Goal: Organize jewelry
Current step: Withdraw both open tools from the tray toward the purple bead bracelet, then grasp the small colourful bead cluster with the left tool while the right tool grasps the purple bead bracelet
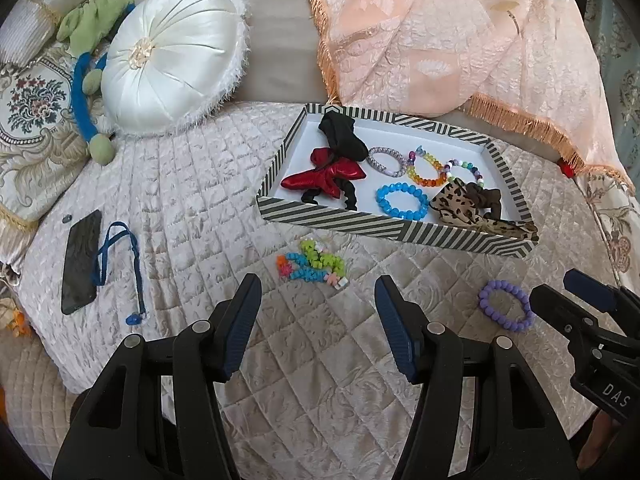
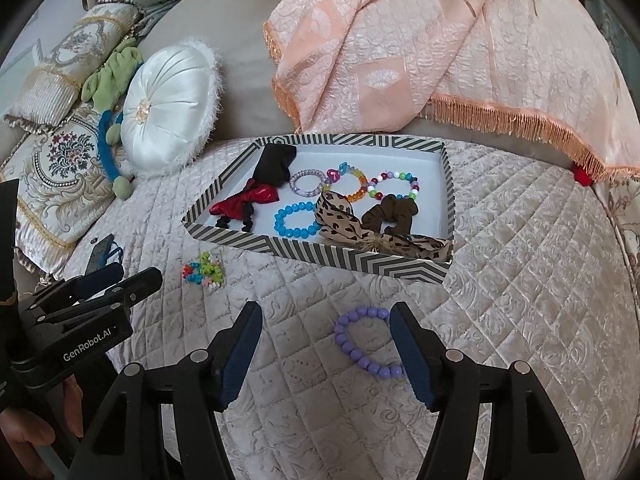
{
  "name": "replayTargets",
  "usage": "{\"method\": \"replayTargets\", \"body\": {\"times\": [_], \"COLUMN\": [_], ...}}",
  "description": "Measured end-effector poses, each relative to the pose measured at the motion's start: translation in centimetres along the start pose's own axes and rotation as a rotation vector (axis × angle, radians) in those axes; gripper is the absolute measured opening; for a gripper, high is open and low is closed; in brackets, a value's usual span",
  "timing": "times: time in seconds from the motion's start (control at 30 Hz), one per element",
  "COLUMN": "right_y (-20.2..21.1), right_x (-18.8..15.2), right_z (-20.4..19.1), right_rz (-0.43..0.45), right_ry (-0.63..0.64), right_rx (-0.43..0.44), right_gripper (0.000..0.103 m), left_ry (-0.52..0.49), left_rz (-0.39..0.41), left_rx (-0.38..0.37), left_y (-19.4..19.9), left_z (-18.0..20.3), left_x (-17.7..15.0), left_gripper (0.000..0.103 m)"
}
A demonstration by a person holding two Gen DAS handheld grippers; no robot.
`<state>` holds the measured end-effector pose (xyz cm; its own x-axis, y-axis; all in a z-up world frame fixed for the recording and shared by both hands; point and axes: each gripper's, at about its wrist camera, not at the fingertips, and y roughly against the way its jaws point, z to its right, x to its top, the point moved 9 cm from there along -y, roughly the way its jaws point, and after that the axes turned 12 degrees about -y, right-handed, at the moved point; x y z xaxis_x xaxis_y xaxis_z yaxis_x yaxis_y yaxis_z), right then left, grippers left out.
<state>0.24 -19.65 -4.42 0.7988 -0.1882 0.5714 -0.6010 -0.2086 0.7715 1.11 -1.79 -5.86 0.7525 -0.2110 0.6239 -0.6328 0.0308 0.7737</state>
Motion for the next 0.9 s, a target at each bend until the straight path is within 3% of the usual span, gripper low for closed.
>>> {"method": "replayTargets", "body": {"times": [0.37, 0.6, 0.67, 0.9], "right_y": [-0.9, -1.6, -1.8, -2.3], "right_x": [-0.5, -1.1, -1.4, -2.1], "right_z": [1.3, 5.5, 6.8, 10.2], "right_rz": [-0.024, -0.054, -0.064, -0.090], "right_ry": [-0.012, -0.055, -0.068, -0.100], "right_rx": [-0.011, -0.073, -0.089, -0.107], "right_gripper": [0.065, 0.065, 0.065, 0.065], "left_ry": [0.023, 0.164, 0.199, 0.296], "left_rz": [-0.043, -0.109, -0.129, -0.187], "left_rx": [-0.035, -0.117, -0.129, -0.204], "left_y": [-1.3, -3.2, -3.7, -5.7], "left_z": [-0.7, -5.2, -6.4, -7.4], "left_x": [-0.9, -2.2, -2.7, -3.0], "left_gripper": [0.059, 0.059, 0.064, 0.065]}}
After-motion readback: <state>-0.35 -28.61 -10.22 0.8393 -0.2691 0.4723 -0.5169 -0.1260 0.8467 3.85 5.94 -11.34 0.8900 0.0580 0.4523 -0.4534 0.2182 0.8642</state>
